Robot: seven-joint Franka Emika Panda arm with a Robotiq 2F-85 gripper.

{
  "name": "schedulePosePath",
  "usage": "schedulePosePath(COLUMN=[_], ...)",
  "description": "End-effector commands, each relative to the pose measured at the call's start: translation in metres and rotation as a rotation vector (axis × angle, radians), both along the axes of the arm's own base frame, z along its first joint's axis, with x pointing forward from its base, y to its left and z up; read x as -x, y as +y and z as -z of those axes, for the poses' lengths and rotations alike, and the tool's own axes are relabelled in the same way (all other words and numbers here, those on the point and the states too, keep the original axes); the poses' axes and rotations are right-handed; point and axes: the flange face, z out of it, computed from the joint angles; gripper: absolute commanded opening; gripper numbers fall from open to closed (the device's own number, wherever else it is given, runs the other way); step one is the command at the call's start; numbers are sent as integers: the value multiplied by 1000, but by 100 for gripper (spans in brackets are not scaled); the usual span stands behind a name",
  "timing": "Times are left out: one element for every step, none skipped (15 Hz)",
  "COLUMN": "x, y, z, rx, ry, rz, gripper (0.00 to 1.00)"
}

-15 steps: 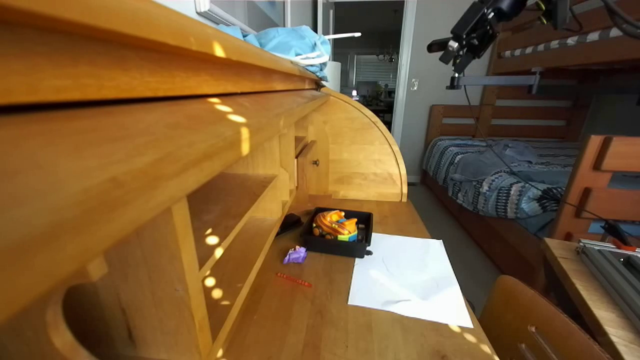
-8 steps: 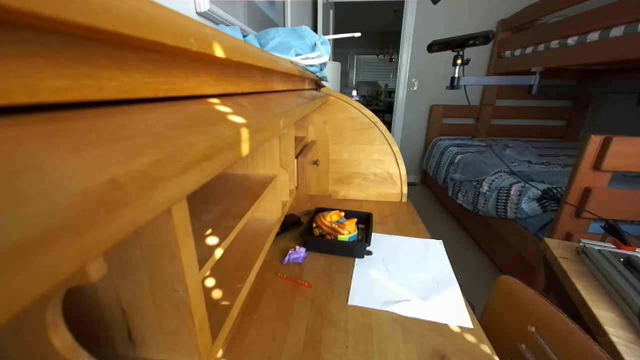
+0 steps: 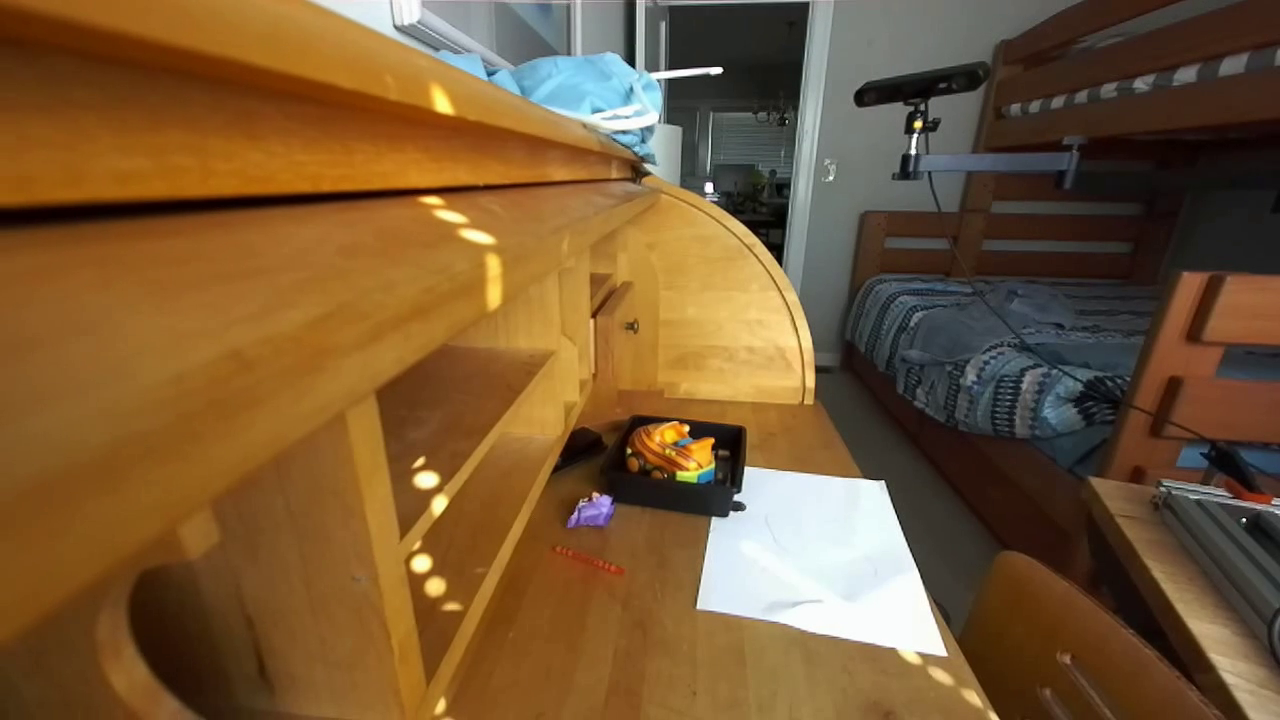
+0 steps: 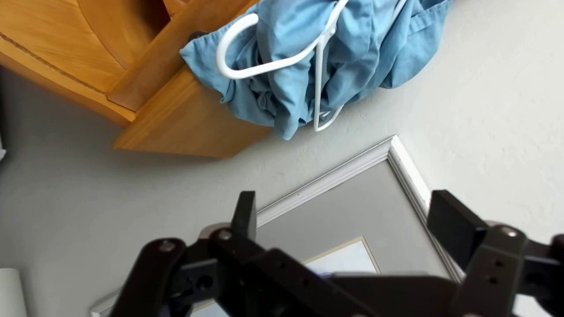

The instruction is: Use the blue cloth to clean the cabinet

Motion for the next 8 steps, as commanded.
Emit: schedulePosePath(x=[-3, -3, -1, 1, 2, 2, -6, -19], y=[0, 0, 0, 0, 0, 0, 0, 7], z=[3, 4, 4, 2, 1, 0, 6, 13], rx=[1, 0, 0, 0, 0, 0, 24, 22], ry=[7, 10, 8, 4, 2, 0, -4, 3], rz=[0, -1, -1, -1, -1, -1, 6, -28], gripper=[100, 100, 100, 100, 100, 100, 100, 100])
